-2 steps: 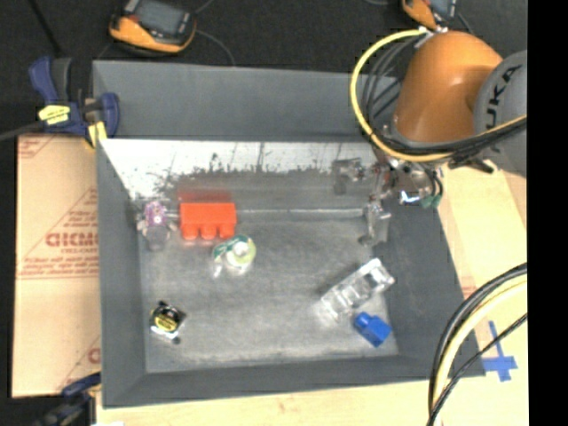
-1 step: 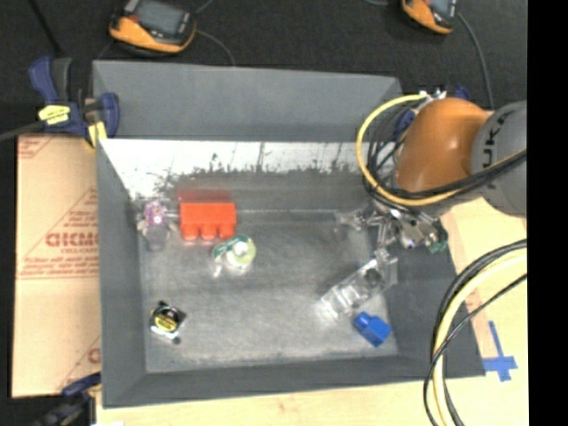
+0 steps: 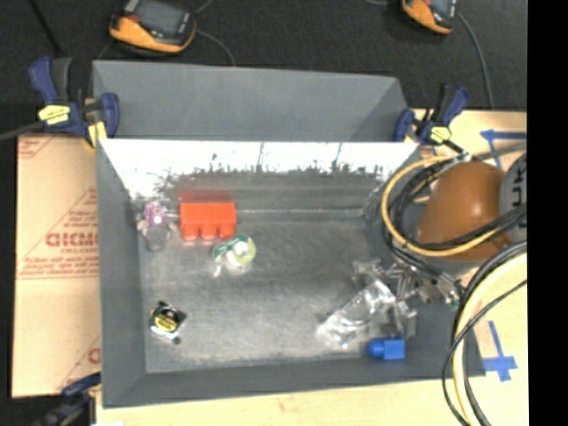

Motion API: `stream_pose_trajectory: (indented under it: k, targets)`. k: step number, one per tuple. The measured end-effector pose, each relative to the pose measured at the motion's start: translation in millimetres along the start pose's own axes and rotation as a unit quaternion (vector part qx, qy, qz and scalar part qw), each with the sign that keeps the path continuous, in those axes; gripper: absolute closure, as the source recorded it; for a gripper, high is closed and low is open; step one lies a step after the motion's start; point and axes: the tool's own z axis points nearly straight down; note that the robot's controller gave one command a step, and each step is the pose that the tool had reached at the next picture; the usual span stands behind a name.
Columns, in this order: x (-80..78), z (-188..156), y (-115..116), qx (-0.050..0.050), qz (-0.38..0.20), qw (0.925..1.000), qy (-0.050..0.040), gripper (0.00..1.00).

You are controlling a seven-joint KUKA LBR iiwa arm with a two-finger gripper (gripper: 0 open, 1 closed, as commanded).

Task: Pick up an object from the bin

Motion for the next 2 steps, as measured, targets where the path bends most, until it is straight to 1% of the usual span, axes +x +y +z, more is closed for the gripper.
stream_pose_trajectory:
  k: [1,2]
  targets:
    - [-3.2,-1,0,0.001,-0.004,1.0000,-0.0026,1.00]
    - [-11.3,-166,-14,0.002,-0.016,0.9999,-0.0029,1.00]
